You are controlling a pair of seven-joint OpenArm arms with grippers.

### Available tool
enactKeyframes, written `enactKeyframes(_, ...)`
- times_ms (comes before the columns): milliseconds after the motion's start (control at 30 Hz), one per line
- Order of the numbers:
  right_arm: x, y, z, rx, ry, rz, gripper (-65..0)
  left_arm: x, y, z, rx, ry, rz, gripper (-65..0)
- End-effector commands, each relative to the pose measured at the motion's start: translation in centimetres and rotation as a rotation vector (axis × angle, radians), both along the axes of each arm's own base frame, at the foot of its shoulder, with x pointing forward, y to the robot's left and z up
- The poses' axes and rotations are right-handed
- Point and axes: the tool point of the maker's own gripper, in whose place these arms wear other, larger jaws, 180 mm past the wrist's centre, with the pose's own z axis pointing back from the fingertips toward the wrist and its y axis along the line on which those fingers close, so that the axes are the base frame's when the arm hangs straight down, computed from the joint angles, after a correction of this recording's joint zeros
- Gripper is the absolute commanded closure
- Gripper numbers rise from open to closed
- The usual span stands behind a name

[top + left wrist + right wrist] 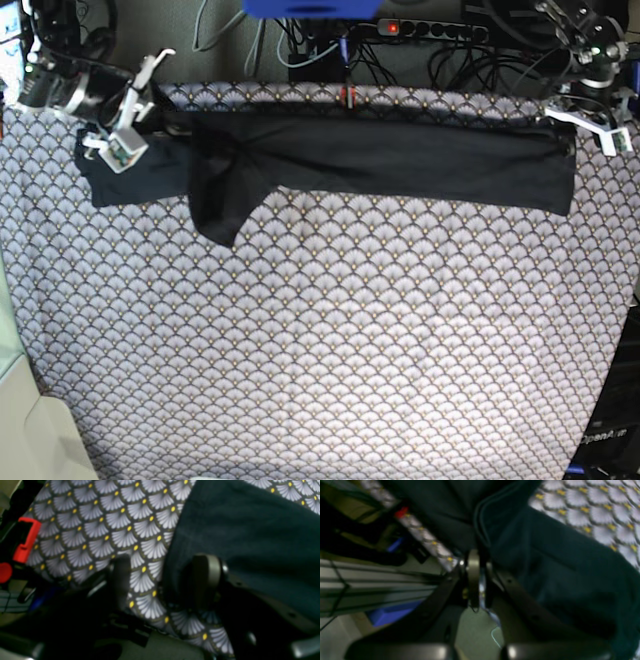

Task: Fold the T-shirt properly
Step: 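Fold the sleeve flap over the strip toward the robot, then open the right gripper and release the sleeve flap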

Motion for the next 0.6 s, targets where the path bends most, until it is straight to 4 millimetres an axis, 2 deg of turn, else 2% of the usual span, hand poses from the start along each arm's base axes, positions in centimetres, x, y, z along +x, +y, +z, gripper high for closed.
enactKeyframes(0,0.3,-0.2,0.6,0.015,-0.017,0.002,-1.2,0.5,0.6,1.2,0.025,-0.042,-0.004,-37.1)
enactKeyframes(367,0.2,-3.7,-2.7,0.017,0.049,-0.06,-1.2,0.3,0.6,1.2,0.026,-0.037,-0.002,-37.1)
enactKeyframes(567,0.5,-6.8,-4.4,0.018,0.066,-0.143,-1.2,0.2,0.6,1.1,0.025,-0.036,-0.002,-37.1)
